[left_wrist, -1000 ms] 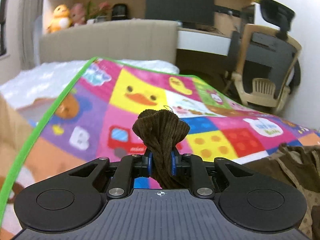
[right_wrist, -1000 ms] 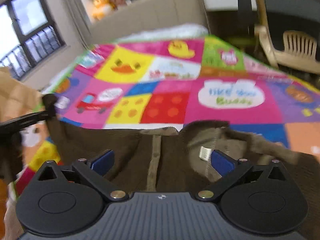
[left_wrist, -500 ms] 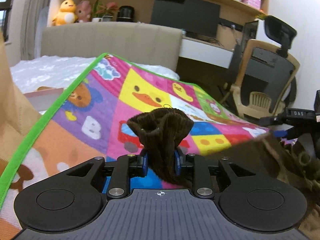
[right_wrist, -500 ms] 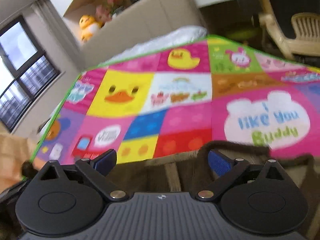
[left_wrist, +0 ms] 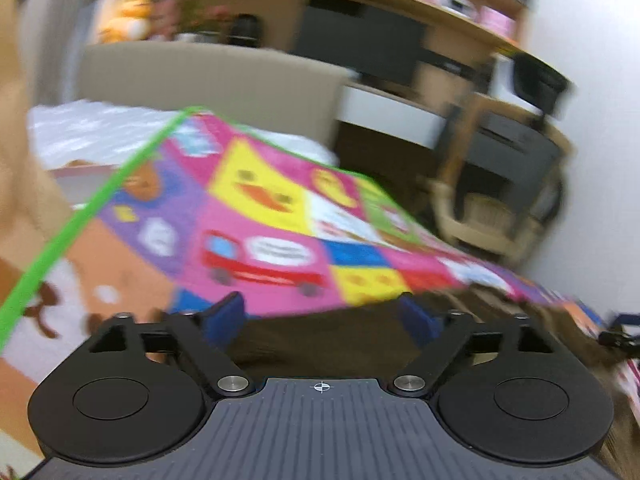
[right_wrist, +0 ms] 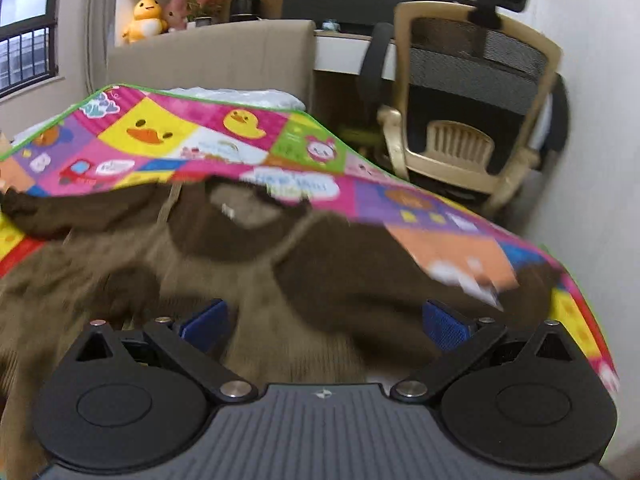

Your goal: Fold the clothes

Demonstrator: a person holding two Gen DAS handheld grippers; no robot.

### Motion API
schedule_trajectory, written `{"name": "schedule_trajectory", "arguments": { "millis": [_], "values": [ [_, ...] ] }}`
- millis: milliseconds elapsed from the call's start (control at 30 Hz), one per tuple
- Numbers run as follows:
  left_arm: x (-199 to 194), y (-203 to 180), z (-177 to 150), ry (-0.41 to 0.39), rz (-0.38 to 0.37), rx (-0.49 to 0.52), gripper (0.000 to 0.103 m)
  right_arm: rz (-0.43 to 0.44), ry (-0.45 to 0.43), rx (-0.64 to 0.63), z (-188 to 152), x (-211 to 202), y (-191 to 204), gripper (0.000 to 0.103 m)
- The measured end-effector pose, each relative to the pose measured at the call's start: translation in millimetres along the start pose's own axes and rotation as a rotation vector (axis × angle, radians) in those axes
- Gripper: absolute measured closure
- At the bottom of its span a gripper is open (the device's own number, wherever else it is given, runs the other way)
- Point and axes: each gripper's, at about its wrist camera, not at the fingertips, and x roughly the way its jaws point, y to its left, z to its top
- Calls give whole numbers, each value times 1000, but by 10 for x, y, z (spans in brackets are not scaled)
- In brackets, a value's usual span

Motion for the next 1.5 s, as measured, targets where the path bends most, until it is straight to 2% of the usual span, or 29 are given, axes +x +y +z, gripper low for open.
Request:
{"name": "schedule_trajectory", "arguments": {
  "millis": [100, 233, 333, 433, 467, 567, 600, 633, 700, 733, 767, 833, 933, 1067, 1167, 1267, 1333, 1400, 1433, 1500],
  "values": [
    [-70, -366, -109, 53, -73, 87, 8, -1, -32, -30, -254, -406, 119, 0],
    [-214, -850, -389, 137, -163, 237, 6, 166, -60, -115, -535, -942, 427, 0],
    [-401, -1153, -686, 182, -203, 369, 6, 271, -8, -175, -742, -1082, 751, 0],
    [-630, -1375, -1002, 225, -249, 465, 5, 297, 31, -304, -959, -1152, 1089, 0],
    [-699, -1422, -1095, 233, -260, 484, 5, 283, 38, -348, -1020, -1160, 1197, 0],
    [-833, -1535, -1300, 261, -285, 493, 4, 149, 36, -463, -1065, -1063, 1468, 0],
    [-852, -1572, -1346, 267, -285, 494, 4, 66, 5, -501, -1052, -1029, 1515, 0],
    [-860, -1608, -1387, 269, -277, 500, 4, -56, -53, -527, -1011, -1006, 1520, 0],
    [-866, -1686, -1467, 259, -245, 531, 4, -232, -158, -489, -910, -1034, 1416, 0],
    [-847, -1709, -1498, 254, -232, 547, 4, -285, -193, -446, -841, -1068, 1332, 0],
    [-823, -1726, -1528, 250, -220, 561, 4, -298, -204, -406, -792, -1110, 1251, 0],
    [-725, -1699, -1575, 272, -183, 560, 4, -244, -185, -368, -788, -1183, 1146, 0],
    [-624, -1602, -1587, 280, -117, 576, 4, -91, -102, -377, -1001, -1234, 1134, 0],
    [-579, -1400, -1489, 223, 2, 585, 4, -2, -18, -375, -1294, -1246, 1222, 0],
    [-548, -1199, -1297, 145, 143, 565, 4, -36, -35, -382, -1321, -1237, 1276, 0],
    [-569, -993, -1042, 85, 256, 484, 4, -71, -64, -374, -1220, -1265, 1214, 0],
    [-701, -960, -924, 65, 209, 436, 4, -81, -47, -383, -1201, -1257, 1143, 0],
    [-836, -1061, -950, 70, 88, 441, 3, -131, -26, -420, -1274, -1185, 1127, 0],
    [-889, -1138, -998, 80, 24, 455, 3, -187, -26, -440, -1296, -1141, 1117, 0],
    [-912, -1325, -1163, 116, -71, 517, 2, -305, -68, -390, -1216, -1128, 1021, 0]
  ]
}}
